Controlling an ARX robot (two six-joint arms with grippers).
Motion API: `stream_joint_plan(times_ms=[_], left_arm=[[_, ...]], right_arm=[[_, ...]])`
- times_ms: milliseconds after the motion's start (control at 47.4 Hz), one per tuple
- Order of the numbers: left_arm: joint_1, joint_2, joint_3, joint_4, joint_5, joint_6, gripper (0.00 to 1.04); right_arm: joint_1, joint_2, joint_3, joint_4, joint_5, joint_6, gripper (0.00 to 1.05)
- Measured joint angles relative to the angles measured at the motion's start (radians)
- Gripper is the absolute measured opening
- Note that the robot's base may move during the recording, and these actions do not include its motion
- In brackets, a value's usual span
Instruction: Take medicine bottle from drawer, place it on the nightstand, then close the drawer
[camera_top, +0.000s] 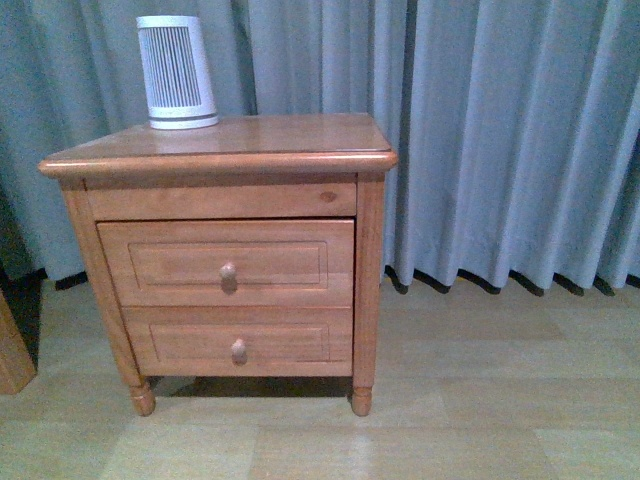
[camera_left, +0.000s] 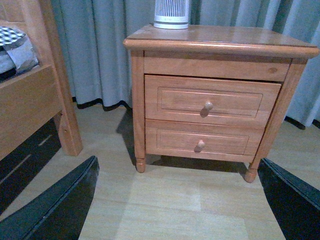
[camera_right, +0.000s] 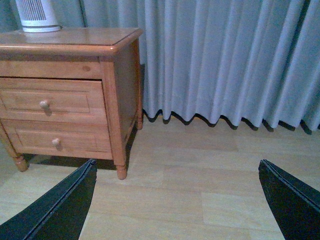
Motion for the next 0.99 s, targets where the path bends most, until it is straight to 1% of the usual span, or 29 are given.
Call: stream_joint_plan(times_ms=[359, 380, 422, 443, 464, 507, 612, 676, 739, 992], left_arm=[[0.0, 0.0, 0.0, 0.0, 0.0, 0.0, 0.98], [-0.003, 0.007, 0.002, -0.01, -0.013, -0.01, 0.98], [-0.022, 0.057, 0.04, -0.105, -0.076, -0.05, 0.98], [-0.029, 0.129, 0.077, -0.154, -0.123, -0.098, 0.98], [-0.028, 0.206, 0.106, -0.153, -0.127, -0.131, 0.98], [-0.026, 0.308, 0.146, -0.111, -0.121, -0.161, 0.98], [-0.039, 0.645, 0.331, 0.14, -0.076, -0.172, 0.98], [-0.053, 0.792, 0.413, 0.239, -0.07, -0.164, 0.98], [-0.068, 0.893, 0.462, 0.298, -0.068, -0.153, 0.98], [-0.175, 1.347, 0.638, 0.533, -0.057, -0.087, 0.98]], right_arm=[[0.0, 0.0, 0.0, 0.0, 0.0, 0.0, 0.98], [0.0, 0.0, 0.0, 0.0, 0.0, 0.0, 0.98], [0.0, 0.0, 0.0, 0.0, 0.0, 0.0, 0.98], [0.0, 0.0, 0.0, 0.0, 0.0, 0.0, 0.98], [0.0, 0.0, 0.0, 0.0, -0.001, 0.0, 0.98], [0.0, 0.0, 0.0, 0.0, -0.001, 0.0, 0.98], [0.0, 0.0, 0.0, 0.0, -0.001, 0.0, 0.98], [0.0, 0.0, 0.0, 0.0, 0.0, 0.0, 0.98], [0.0, 0.0, 0.0, 0.0, 0.0, 0.0, 0.98], [0.0, 0.0, 0.0, 0.0, 0.0, 0.0, 0.98]])
